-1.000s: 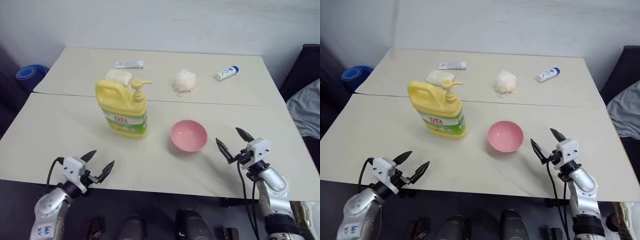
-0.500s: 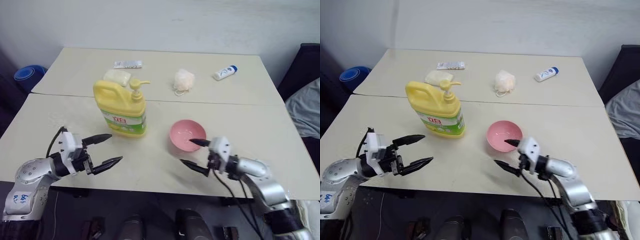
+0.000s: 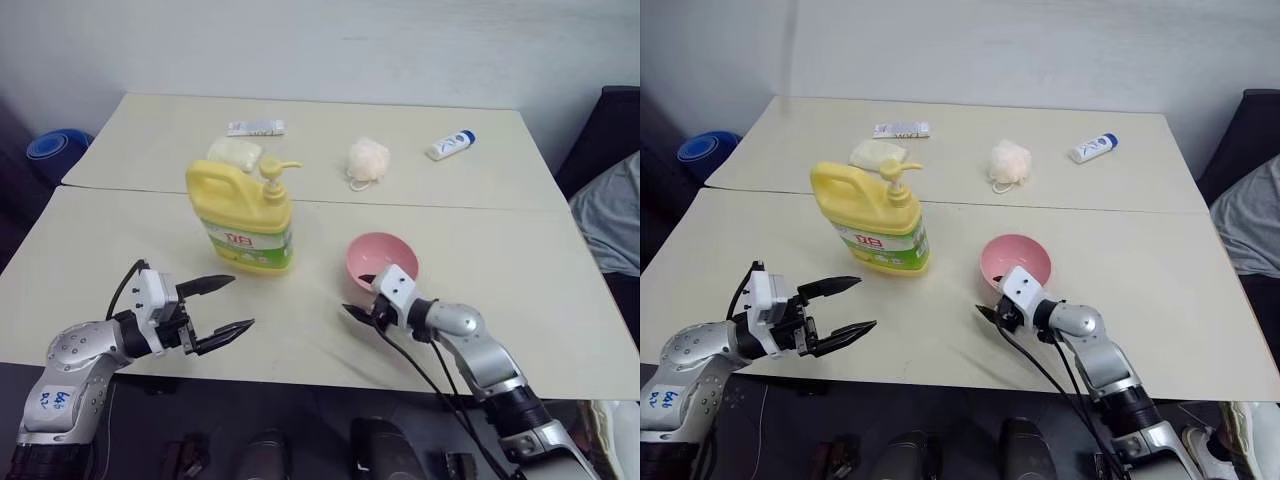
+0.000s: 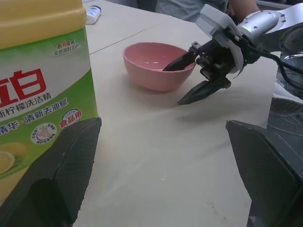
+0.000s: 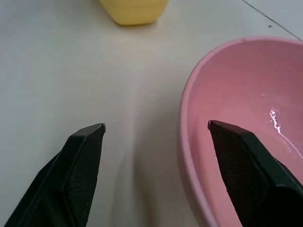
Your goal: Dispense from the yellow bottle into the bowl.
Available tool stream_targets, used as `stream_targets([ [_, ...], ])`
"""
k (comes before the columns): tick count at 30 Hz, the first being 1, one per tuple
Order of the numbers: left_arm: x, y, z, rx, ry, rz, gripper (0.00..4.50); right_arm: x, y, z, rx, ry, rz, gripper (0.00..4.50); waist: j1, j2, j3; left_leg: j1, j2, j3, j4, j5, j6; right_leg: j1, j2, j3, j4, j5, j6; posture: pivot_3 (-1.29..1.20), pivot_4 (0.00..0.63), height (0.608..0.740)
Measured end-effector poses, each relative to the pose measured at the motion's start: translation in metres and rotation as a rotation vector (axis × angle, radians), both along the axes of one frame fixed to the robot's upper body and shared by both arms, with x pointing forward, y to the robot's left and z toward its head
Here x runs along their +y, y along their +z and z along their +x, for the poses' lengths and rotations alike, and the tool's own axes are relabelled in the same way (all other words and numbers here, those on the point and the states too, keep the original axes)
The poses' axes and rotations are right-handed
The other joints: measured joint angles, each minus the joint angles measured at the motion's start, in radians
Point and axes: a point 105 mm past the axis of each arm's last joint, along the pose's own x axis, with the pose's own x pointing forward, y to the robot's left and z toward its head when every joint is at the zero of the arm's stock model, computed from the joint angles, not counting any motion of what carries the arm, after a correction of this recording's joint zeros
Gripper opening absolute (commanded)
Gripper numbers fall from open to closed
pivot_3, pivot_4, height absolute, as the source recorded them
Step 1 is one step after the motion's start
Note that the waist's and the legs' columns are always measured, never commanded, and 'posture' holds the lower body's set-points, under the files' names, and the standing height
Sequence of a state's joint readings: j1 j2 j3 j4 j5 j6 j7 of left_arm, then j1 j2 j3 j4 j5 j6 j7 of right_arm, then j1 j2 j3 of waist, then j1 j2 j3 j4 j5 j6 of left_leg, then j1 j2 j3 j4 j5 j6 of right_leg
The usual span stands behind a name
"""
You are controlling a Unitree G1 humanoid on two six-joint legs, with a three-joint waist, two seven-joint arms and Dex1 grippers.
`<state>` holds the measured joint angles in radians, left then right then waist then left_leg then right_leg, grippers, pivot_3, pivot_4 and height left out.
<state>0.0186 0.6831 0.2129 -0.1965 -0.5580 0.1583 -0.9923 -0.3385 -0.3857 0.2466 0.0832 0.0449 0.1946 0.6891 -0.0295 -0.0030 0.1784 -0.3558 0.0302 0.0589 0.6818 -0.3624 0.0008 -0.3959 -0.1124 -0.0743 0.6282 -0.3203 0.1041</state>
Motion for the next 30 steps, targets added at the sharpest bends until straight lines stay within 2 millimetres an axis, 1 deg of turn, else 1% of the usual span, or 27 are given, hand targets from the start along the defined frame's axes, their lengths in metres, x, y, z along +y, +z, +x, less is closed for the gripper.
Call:
stream_targets([
  [8, 0.0, 0.0, 0.001, 0.0, 0.015, -0.008, 4.5, 0.005, 0.001, -0.001, 0.018, 0.022, -0.012, 3.25, 0.0, 0.0, 0.0, 0.0, 0.0, 0.0, 0.0, 0.0, 0.0, 0.0, 0.0, 0.0, 0.0, 0.0, 0.0, 0.0, 0.15, 0.74],
  [11, 0.0, 0.0, 0.002, 0.0, 0.017, -0.009, 4.5, 0.007, 0.005, -0.003, 0.014, 0.037, -0.008, 3.25, 0.0, 0.0, 0.0, 0.0, 0.0, 0.0, 0.0, 0.0, 0.0, 0.0, 0.0, 0.0, 0.0, 0.0, 0.0, 0.0, 0.15, 0.74],
  [13, 0.0, 0.0, 0.002, -0.001, 0.02, -0.01, 4.5, 0.008, 0.009, -0.004, 0.021, 0.039, 0.015, 3.98, 0.001, 0.0, 0.0, 0.0, 0.0, 0.0, 0.0, 0.0, 0.0, 0.0, 0.0, 0.0, 0.0, 0.0, 0.0, 0.0, 0.15, 0.74],
  [15, -0.001, 0.0, 0.002, -0.003, 0.024, -0.015, 4.5, 0.005, 0.014, -0.002, 0.003, 0.024, 0.024, 4.47, 0.001, 0.0, 0.0, 0.0, 0.0, 0.0, 0.0, 0.0, 0.0, 0.0, 0.0, 0.0, 0.0, 0.0, 0.0, 0.0, 0.15, 0.74],
  [19, -0.001, 0.0, 0.003, -0.004, 0.03, -0.018, 4.5, 0.002, 0.022, 0.002, -0.025, 0.028, 0.0, 4.47, 0.001, 0.0, 0.0, 0.0, 0.0, 0.0, 0.0, 0.0, 0.0, 0.0, 0.0, 0.0, 0.0, 0.0, 0.0, 0.0, 0.15, 0.74],
  [25, -0.003, 0.002, 0.005, -0.016, 0.027, -0.026, 4.5, 0.008, 0.031, 0.009, -0.023, 0.041, -0.021, 4.47, 0.0, 0.0, 0.0, 0.0, 0.0, 0.0, 0.0, 0.0, 0.0, 0.0, 0.0, -0.001, 0.0, 0.0, 0.0, 0.0, 0.15, 0.74],
  [28, -0.004, 0.002, 0.005, -0.016, 0.027, -0.028, 4.5, 0.013, 0.02, 0.01, 0.007, 0.051, -0.038, 4.47, 0.0, 0.0, 0.0, 0.0, 0.0, 0.0, 0.0, 0.0, 0.0, 0.0, 0.0, -0.002, 0.0, 0.0, 0.0, 0.0, 0.15, 0.74],
  [30, -0.004, 0.002, 0.005, -0.016, 0.027, -0.027, 4.5, 0.014, 0.01, 0.011, 0.037, 0.049, -0.046, 4.07, 0.0, 0.0, 0.0, 0.0, 0.0, 0.0, 0.0, 0.0, 0.0, 0.0, 0.0, -0.002, 0.0, 0.0, 0.0, 0.0, 0.15, 0.74],
])
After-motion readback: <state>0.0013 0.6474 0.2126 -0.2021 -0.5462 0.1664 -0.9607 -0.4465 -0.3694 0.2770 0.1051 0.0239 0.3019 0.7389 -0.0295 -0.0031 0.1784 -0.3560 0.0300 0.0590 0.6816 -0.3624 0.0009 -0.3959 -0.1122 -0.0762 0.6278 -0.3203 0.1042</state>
